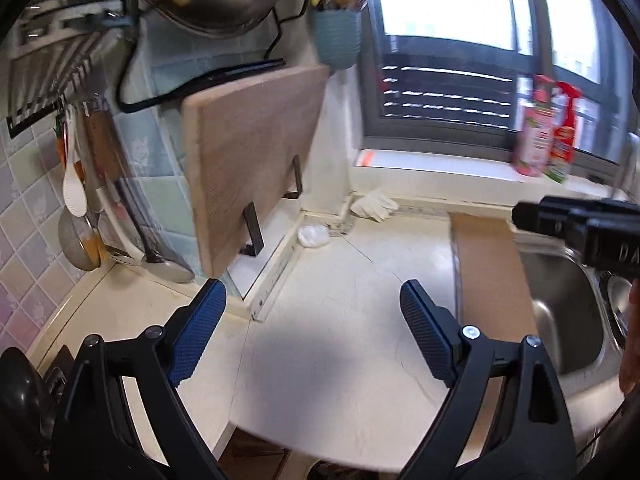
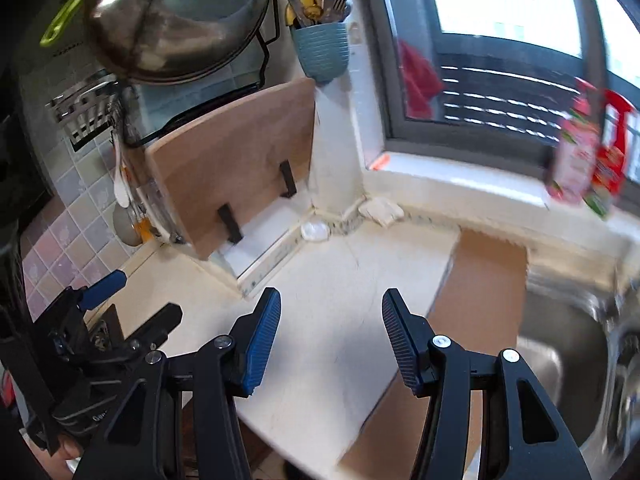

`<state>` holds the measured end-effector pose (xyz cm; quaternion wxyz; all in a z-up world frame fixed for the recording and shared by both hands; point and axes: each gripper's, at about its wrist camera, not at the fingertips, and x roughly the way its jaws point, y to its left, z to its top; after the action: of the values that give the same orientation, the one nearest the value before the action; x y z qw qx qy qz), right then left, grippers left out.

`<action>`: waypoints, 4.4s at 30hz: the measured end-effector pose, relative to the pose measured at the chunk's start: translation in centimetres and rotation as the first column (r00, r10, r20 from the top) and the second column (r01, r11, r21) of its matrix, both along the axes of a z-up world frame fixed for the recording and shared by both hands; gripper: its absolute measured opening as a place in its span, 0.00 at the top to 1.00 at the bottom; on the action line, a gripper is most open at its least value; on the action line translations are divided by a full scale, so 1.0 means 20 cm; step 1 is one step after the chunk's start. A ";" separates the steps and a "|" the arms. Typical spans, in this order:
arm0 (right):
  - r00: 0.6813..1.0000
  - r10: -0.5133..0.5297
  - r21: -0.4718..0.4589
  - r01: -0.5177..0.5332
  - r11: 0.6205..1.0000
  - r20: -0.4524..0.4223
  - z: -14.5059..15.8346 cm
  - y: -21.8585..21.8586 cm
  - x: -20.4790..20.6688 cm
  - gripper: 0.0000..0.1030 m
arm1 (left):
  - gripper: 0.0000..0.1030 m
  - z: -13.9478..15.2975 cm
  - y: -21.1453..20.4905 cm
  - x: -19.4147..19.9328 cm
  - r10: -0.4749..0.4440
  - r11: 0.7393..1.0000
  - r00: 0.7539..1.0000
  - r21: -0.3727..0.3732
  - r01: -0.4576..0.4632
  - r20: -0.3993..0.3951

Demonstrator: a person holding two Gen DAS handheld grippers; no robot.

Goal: Collect trash
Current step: 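Raise both tools back up to the counter corner, then grasp the clear plastic bag with the left tool while the right tool grasps the white tissue, then carry the plastic bag and tissue down over the trash bin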

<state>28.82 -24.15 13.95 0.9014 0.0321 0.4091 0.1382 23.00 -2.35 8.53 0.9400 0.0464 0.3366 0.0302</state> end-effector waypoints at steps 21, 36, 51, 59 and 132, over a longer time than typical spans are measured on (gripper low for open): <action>0.961 0.125 0.105 -0.101 0.989 -0.248 -1.06 -0.28 1.71 0.48 | 0.15 -0.95 -0.05 1.35 0.325 0.946 0.938 0.053 -0.321 -0.122; 0.959 0.175 0.057 -0.167 0.984 -0.222 -1.58 -0.13 2.14 0.56 | 0.15 -1.27 -0.02 1.63 0.389 0.921 0.909 0.073 -0.382 -0.151; 0.957 0.236 0.133 -0.214 0.968 -0.171 -1.71 -0.27 1.99 0.79 | 0.15 -1.37 -0.02 1.72 0.490 0.869 0.862 0.148 -0.472 -0.129; 0.957 0.240 0.162 -0.214 0.963 -0.162 -1.79 -0.30 2.07 0.79 | 0.15 -1.44 -0.05 1.77 0.500 0.862 0.853 0.179 -0.474 -0.148; 0.992 -0.081 0.152 0.095 0.984 -0.093 -1.18 0.40 -0.71 0.79 | 0.62 -0.72 0.06 -0.78 -0.153 0.988 0.971 -0.028 0.150 -0.181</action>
<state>14.66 -16.19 -9.66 0.8827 0.1268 0.4339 0.1283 7.49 -1.19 -5.86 0.9050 0.0678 0.4172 -0.0484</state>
